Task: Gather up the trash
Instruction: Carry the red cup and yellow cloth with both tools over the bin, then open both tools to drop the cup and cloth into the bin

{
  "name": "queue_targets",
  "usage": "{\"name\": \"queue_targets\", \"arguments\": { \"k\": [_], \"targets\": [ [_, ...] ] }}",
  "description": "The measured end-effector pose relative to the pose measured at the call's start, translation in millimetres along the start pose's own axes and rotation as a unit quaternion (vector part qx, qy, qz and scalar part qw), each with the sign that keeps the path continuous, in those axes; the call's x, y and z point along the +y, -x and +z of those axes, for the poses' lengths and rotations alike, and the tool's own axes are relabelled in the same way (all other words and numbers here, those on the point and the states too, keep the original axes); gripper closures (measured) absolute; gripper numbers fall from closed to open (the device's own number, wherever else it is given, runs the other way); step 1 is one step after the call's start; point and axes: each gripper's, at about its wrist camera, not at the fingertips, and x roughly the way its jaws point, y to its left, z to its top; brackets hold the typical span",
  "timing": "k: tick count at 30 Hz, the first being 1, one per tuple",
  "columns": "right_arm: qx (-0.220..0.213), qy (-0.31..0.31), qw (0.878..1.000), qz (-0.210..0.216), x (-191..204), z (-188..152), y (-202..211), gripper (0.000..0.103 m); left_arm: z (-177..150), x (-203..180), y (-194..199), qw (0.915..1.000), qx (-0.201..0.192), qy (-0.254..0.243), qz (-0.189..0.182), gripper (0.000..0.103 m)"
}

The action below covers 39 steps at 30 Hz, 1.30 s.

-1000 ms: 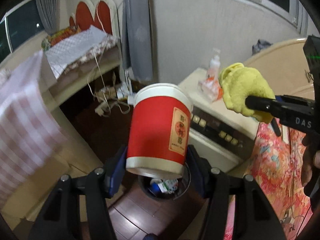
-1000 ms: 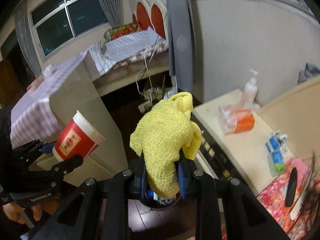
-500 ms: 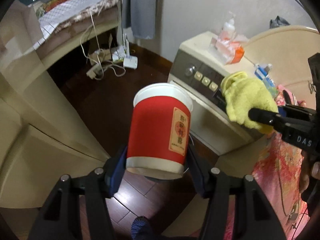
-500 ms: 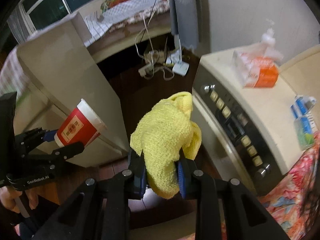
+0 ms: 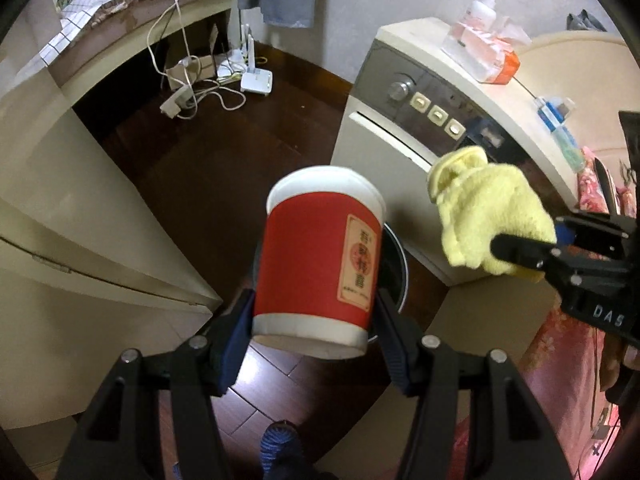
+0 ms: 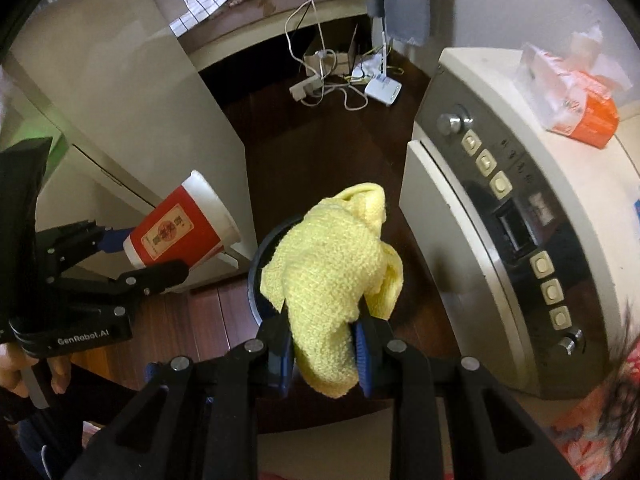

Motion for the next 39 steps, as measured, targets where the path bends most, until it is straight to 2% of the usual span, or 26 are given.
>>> {"name": "queue_targets", "arguments": {
  "k": [21,25,26,27,28,29,30,35,36,37,39],
  "targets": [
    [0.058,0.042,0.997,0.020,8.2,5.2,-73.1,0.076,-5.4,12.9,-63.7,0.9988,0.048,0.005,-0.001,0.044],
    [0.074,0.057,0.995,0.028,9.0,2.2,-87.6,0.076,-8.0,12.2,-74.2,0.9981,0.060,0.002,-0.016,0.042],
    [0.076,0.064,0.995,0.027,9.0,1.6,-91.3,0.076,-8.8,12.2,-77.4,0.9977,0.063,0.001,-0.024,0.038],
    [0.077,0.077,0.994,0.024,9.8,0.9,-96.3,0.069,-10.3,13.4,-82.0,0.9971,0.069,0.002,-0.031,0.030],
    [0.082,0.081,0.993,0.020,8.3,0.2,-102.4,0.039,-12.6,16.6,-86.7,0.9968,0.073,0.009,-0.031,0.016],
    [0.081,0.076,0.994,0.010,3.0,-0.6,-105.1,0.023,-13.4,18.4,-88.2,0.9969,0.072,0.012,-0.029,0.014],
    [0.075,0.070,0.995,0.009,-1.5,-0.7,-104.5,0.018,-14.9,19.5,-91.3,0.9967,0.077,0.012,-0.021,0.014],
    [0.062,0.018,0.998,-0.011,-33.0,4.9,-92.6,0.018,-13.1,20.2,-77.6,0.9984,0.055,0.008,0.009,0.014],
    [0.057,0.008,0.998,-0.015,-36.8,6.7,-87.6,0.015,-11.5,19.8,-71.7,0.9987,0.048,0.010,0.013,0.014],
    [0.054,0.001,0.998,-0.022,-38.7,9.0,-81.1,0.006,-9.8,18.1,-64.6,0.9989,0.040,0.009,0.021,0.014],
    [0.043,-0.001,0.999,-0.034,-36.1,12.0,-68.9,0.001,-7.7,16.0,-51.7,0.9993,0.028,0.006,0.023,0.014]
  ]
}}
